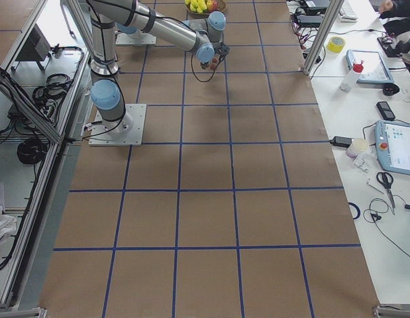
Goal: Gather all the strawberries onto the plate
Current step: 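Carry the third strawberry beside the other two and release it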
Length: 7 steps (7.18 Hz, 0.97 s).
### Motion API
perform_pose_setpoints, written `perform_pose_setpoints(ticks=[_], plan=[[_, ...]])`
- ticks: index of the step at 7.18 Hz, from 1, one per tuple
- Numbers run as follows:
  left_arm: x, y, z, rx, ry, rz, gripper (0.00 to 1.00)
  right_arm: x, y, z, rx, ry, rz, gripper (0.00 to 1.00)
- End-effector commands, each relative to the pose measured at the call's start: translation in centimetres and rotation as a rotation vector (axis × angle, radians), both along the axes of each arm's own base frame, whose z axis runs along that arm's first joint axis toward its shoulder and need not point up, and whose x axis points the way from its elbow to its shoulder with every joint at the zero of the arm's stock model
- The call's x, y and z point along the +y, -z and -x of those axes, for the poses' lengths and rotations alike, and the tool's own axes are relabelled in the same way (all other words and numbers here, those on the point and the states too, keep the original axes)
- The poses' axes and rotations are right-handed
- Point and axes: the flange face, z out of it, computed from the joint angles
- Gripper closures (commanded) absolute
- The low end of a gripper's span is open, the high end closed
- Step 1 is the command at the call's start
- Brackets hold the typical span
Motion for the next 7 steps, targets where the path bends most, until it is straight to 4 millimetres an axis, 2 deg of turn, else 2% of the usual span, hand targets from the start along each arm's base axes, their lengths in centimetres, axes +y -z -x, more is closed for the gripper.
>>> perform_pose_setpoints(ticks=[1,2,3,4,5,6,7], plan=[[0.0,0.0,0.0,0.001,0.0,0.0,0.0,-1.2,0.4,-6.2,-0.027,0.026,-0.006,0.78],[0.0,0.0,0.0,0.001,0.0,0.0,0.0,-2.7,0.5,-8.5,-0.033,0.034,0.005,0.78],[0.0,0.0,0.0,-0.001,0.0,0.0,0.0,-3.3,1.0,-10.6,-0.028,0.029,0.009,0.78],[0.0,0.0,0.0,0.001,0.0,0.0,0.0,-3.9,1.7,-11.7,-0.025,0.037,0.005,0.78],[0.0,0.1,0.0,0.001,0.0,-0.001,0.0,-4.2,2.5,-12.5,-0.014,0.031,0.007,0.77],[0.0,0.1,0.0,0.001,0.0,-0.002,0.0,-3.9,3.1,-12.6,0.001,0.025,0.003,0.76],[0.0,0.1,0.0,0.001,0.0,-0.002,0.0,-4.0,4.5,-12.5,0.022,0.027,-0.01,0.76]])
